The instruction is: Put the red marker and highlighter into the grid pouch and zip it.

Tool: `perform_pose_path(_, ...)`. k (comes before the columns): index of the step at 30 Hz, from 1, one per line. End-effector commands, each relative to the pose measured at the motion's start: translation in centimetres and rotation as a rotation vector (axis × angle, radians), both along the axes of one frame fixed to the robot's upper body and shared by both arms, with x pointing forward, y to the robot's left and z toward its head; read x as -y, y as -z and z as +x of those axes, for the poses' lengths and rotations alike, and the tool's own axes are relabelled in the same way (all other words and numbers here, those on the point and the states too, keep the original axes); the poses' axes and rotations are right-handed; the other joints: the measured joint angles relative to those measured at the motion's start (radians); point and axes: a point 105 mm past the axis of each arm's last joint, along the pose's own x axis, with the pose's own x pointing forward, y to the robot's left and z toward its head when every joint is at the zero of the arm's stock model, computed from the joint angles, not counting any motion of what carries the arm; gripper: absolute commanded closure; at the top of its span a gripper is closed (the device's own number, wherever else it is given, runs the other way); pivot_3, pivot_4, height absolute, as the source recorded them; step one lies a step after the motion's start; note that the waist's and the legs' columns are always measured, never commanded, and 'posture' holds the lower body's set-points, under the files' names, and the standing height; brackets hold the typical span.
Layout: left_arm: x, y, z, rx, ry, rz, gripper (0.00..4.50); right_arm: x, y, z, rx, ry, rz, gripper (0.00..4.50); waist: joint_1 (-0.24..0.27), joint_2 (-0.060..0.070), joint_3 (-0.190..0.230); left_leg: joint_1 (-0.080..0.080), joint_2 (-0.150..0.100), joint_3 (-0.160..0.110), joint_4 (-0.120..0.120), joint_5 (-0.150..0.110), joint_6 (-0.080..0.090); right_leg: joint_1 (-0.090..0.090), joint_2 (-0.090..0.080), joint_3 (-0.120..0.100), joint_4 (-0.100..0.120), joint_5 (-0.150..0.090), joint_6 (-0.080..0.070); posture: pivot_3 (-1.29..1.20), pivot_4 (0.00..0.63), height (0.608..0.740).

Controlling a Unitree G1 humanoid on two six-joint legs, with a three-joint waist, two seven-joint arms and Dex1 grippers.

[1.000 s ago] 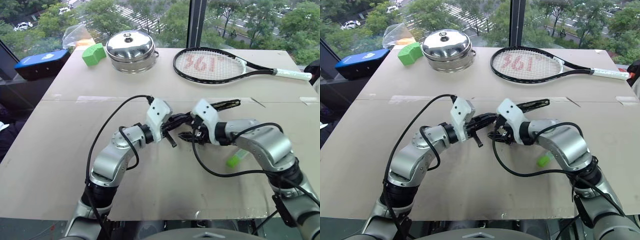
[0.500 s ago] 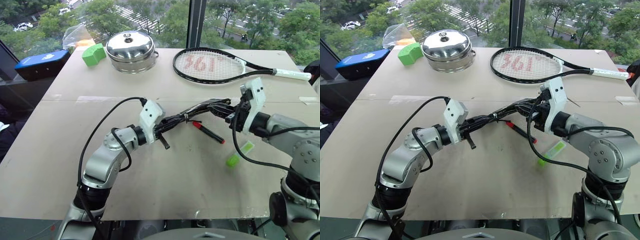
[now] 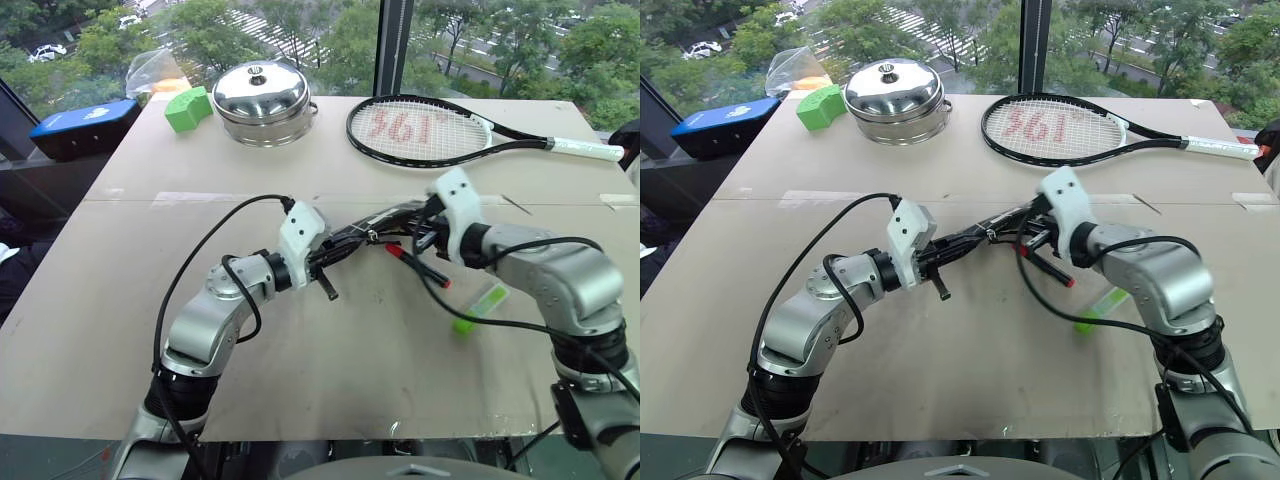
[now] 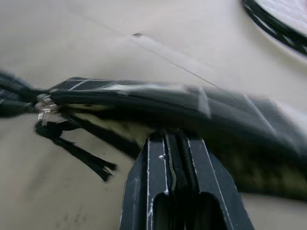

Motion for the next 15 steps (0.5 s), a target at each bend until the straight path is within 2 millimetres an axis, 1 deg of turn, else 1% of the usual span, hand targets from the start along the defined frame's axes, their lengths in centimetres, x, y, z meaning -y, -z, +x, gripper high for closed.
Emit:
perform_pose_path(1,0.5,-1.4,-0.1,0.069,0.029,0.005,4.5,-2.0,0.0,-0.4,0.157,-0.158,-0.144,4.41,0.0,0.0,0.0,0.0,0.0,0.0,0.0,0.0,0.0,0.0,0.0,0.0,0.0,0.0,0.0,0.0,0.15,0.74)
perform_pose_path(5,0.4,-1.1,0.0,0.067,0.03,0.023,4.5,-2.7,0.4,0.2,0.294,-0.263,-0.303,4.41,0.001,0.0,0.0,0.0,0.0,0.0,0.0,0.0,0.0,0.0,0.0,0.0,0.0,0.0,0.0,0.0,0.15,0.74)
perform_pose_path(7,0.3,-1.0,0.0,0.067,0.029,0.028,4.5,-2.5,0.6,0.7,0.357,-0.29,-0.382,4.41,0.001,0.0,0.0,0.0,0.0,0.001,0.001,0.0,0.0,0.0,0.0,0.0,0.0,0.0,0.0,0.0,0.15,0.74)
perform_pose_path(9,0.3,-1.0,0.1,0.067,0.027,0.032,4.5,-2.6,0.7,1.1,0.442,-0.332,-0.461,3.91,0.001,-0.001,0.0,0.0,0.0,0.0,0.001,0.0,0.0,0.0,0.0,0.0,0.0,0.0,0.0,0.0,0.15,0.74)
perform_pose_path(10,0.3,-0.9,0.1,0.066,0.023,0.034,4.5,-2.8,1.1,1.0,0.451,-0.374,-0.5,3.65,0.001,0.0,0.0,0.0,0.0,0.0,0.001,0.0,0.0,0.0,0.0,0.0,0.0,0.0,0.0,0.0,0.15,0.74)
perform_pose_path(14,0.2,-0.7,0.4,0.059,0.004,0.036,4.5,-2.9,1.7,0.9,0.48,-0.422,-0.558,1.69,0.001,-0.001,0.0,0.0,0.001,0.0,0.001,0.001,-0.001,0.0,0.0,-0.001,0.0,0.0,0.0,0.0,0.15,0.74)
perform_pose_path(15,0.1,-0.7,0.5,0.059,0.001,0.038,4.5,-2.9,1.7,1.0,0.489,-0.42,-0.564,1.38,0.001,0.0,0.0,0.0,0.001,0.0,0.001,0.001,-0.002,0.0,0.0,-0.001,0.0,0.0,0.0,0.0,0.15,0.74)
